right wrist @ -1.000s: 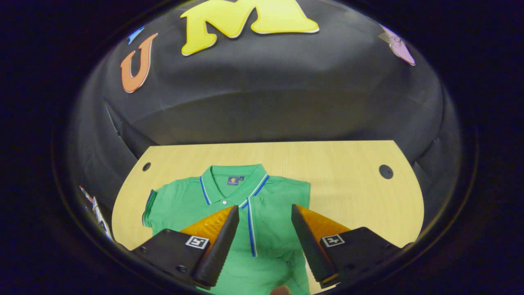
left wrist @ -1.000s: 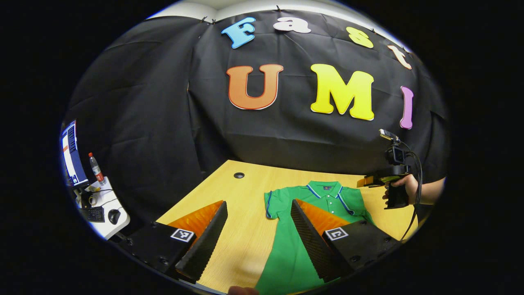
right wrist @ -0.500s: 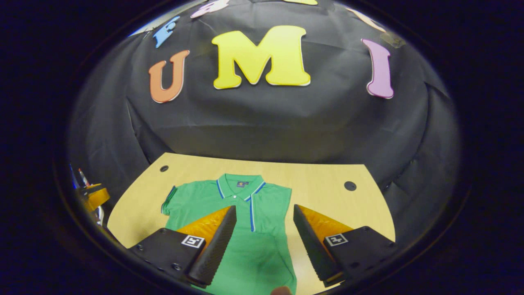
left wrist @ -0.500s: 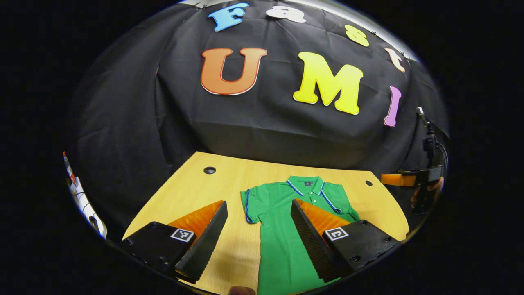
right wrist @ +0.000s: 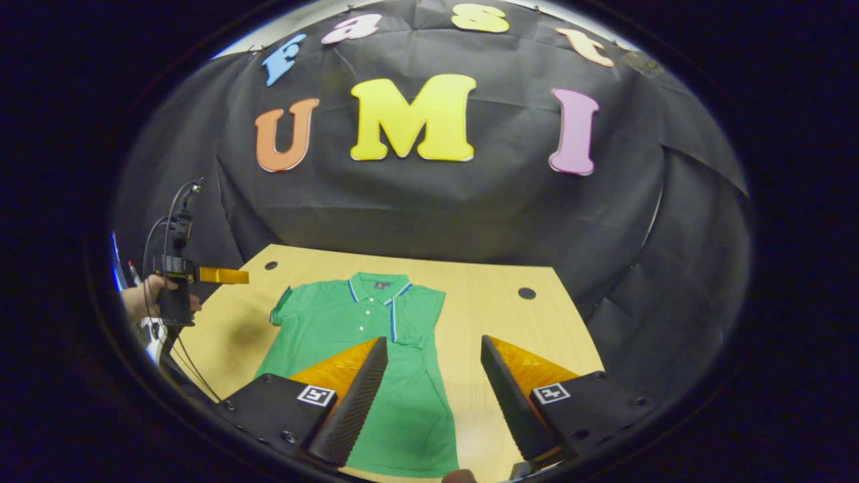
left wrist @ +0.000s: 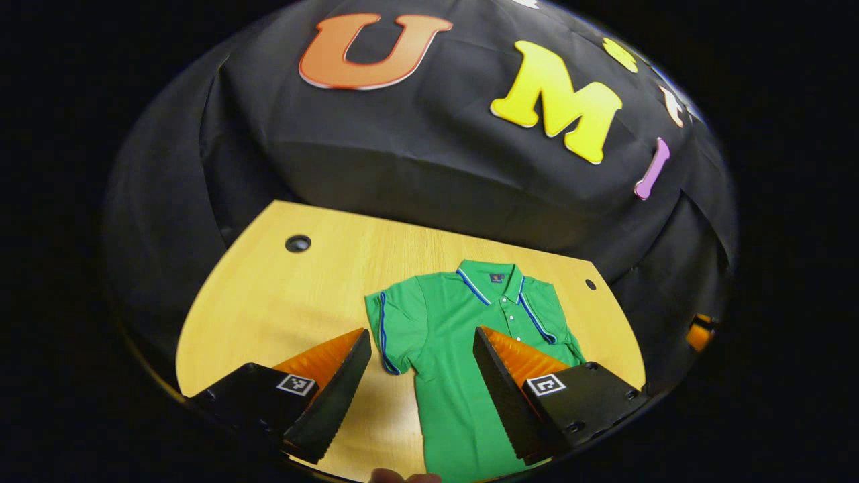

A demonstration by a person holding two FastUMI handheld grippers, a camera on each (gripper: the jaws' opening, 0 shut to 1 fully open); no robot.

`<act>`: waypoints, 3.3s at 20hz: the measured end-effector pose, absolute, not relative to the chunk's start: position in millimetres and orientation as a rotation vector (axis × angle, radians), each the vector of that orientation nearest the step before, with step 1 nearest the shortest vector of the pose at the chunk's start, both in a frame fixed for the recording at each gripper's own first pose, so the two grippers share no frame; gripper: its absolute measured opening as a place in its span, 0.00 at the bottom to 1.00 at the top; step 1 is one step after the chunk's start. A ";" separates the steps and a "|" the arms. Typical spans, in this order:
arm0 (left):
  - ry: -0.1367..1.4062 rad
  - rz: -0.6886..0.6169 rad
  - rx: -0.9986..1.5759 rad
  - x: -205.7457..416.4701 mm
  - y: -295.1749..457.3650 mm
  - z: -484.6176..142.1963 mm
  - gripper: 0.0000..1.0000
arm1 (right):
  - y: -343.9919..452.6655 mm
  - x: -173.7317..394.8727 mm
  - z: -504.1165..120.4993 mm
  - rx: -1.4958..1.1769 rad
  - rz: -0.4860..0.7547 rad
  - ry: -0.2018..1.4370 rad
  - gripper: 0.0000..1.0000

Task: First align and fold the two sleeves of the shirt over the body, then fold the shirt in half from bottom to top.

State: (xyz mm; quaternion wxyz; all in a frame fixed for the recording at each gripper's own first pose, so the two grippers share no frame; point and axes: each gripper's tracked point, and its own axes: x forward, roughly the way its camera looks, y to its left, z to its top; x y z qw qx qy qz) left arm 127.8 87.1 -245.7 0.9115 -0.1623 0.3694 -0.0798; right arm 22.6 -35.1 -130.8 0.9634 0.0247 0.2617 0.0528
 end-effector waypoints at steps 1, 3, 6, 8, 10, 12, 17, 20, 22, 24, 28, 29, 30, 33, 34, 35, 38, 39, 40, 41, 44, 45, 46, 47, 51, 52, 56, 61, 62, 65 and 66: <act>0.813 -0.190 -0.367 134.3 85.1 -258.7 0.98 | -41.2 16.2 -137.7 0.061 0.093 0.545 0.91; 0.922 -0.191 -0.378 145.9 92.5 -294.1 0.98 | -53.2 4.7 -147.1 0.052 0.066 0.557 0.87; 1.037 -0.195 -0.379 157.5 98.4 -330.1 0.98 | -66.6 -15.8 -158.3 0.053 0.033 0.577 0.91; 1.092 -0.203 -0.341 159.4 102.5 -349.8 0.98 | -72.0 -27.9 -168.2 0.072 0.026 0.601 0.95; 1.140 -0.203 -0.325 161.1 103.2 -363.9 0.98 | -74.9 -38.1 -177.8 0.097 0.020 0.617 0.87; 1.180 -0.212 -0.288 162.1 101.6 -375.3 0.96 | -77.4 -47.3 -187.0 0.123 0.002 0.634 0.95; 1.197 -0.196 -0.195 177.4 108.4 -387.9 0.82 | -78.5 -54.5 -196.4 0.148 -0.007 0.656 0.91; 1.217 -0.168 -0.167 177.1 113.9 -391.4 0.66 | -78.1 -53.9 -198.2 0.158 -0.012 0.657 0.91; 1.230 -0.139 -0.136 177.8 119.7 -394.3 0.52 | -79.4 -54.0 -201.9 0.153 -0.018 0.666 0.91; 1.242 -0.129 -0.181 174.9 112.0 -394.8 0.00 | -80.8 -51.0 -198.6 0.133 -0.024 0.653 0.91; 1.197 -0.115 -0.224 178.2 111.9 -380.9 0.03 | -80.9 -49.1 -192.6 0.104 -0.014 0.624 0.91; 1.176 -0.119 -0.215 181.4 112.8 -374.2 0.03 | -81.0 -48.6 -191.0 0.102 -0.014 0.617 0.91; 1.159 -0.126 -0.206 184.9 111.4 -367.1 0.03 | -79.2 -47.2 -189.1 0.101 -0.010 0.606 0.91; 1.129 -0.147 -0.166 188.4 99.3 -347.8 0.03 | -79.1 -47.8 -184.8 0.094 -0.002 0.579 0.87; 1.123 -0.159 -0.150 188.9 93.4 -342.8 0.03 | -77.5 -47.5 -185.5 0.097 0.002 0.573 0.87; 1.107 -0.177 -0.140 191.5 84.6 -336.0 0.04 | -78.2 -48.9 -187.5 0.100 0.001 0.574 0.91; 1.061 -0.222 -0.096 201.5 58.3 -316.6 0.03 | -85.7 -57.6 -193.6 0.110 -0.005 0.588 0.91; 1.053 -0.236 -0.087 203.5 46.3 -314.0 0.03 | -90.1 -60.5 -192.8 0.113 -0.010 0.586 0.91; 1.049 -0.250 -0.085 205.1 34.2 -311.8 0.03 | -93.9 -62.3 -192.1 0.115 -0.015 0.581 0.91; 1.047 -0.257 -0.084 208.2 21.8 -312.4 0.03 | -99.9 -64.4 -191.1 0.111 -0.023 0.578 0.91; 1.046 -0.269 -0.096 211.6 -13.6 -318.9 0.03 | -114.8 -69.0 -190.4 0.114 -0.043 0.575 0.87; 1.043 -0.285 -0.110 212.4 -28.1 -319.4 0.03 | -118.7 -69.1 -188.6 0.119 -0.045 0.568 0.87; 1.028 -0.307 -0.128 213.1 -42.9 -315.8 0.03 | -122.4 -68.8 -188.2 0.124 -0.046 0.571 0.91; 1.014 -0.332 -0.145 213.9 -56.1 -311.8 0.03 | -124.3 -68.8 -188.0 0.129 -0.042 0.574 0.87; 0.979 -0.324 -0.134 216.0 -74.2 -307.8 0.29 | -120.2 -61.0 -186.8 0.136 -0.009 0.585 0.91; 0.974 -0.314 -0.140 215.5 -76.0 -306.5 0.52 | -117.3 -58.3 -184.9 0.131 0.002 0.582 0.87; 0.977 -0.250 -0.195 204.1 -61.0 -296.4 1.00 | -101.9 -47.2 -179.3 0.097 0.059 0.573 0.95; 0.864 -0.191 -0.160 174.5 -16.8 -253.0 1.00 | -76.9 -29.0 -172.8 0.079 0.134 0.560 0.87; 0.834 -0.196 -0.153 162.0 -10.5 -241.5 1.00 | -72.3 -24.1 -173.1 0.065 0.150 0.563 0.94; 0.757 -0.228 -0.151 109.0 -3.6 -220.6 1.00 | -60.8 -14.7 -176.2 -0.003 0.174 0.574 0.96; 0.761 -0.223 -0.135 85.7 2.0 -225.6 1.00 | -52.5 -15.3 -177.2 0.004 0.191 0.583 0.95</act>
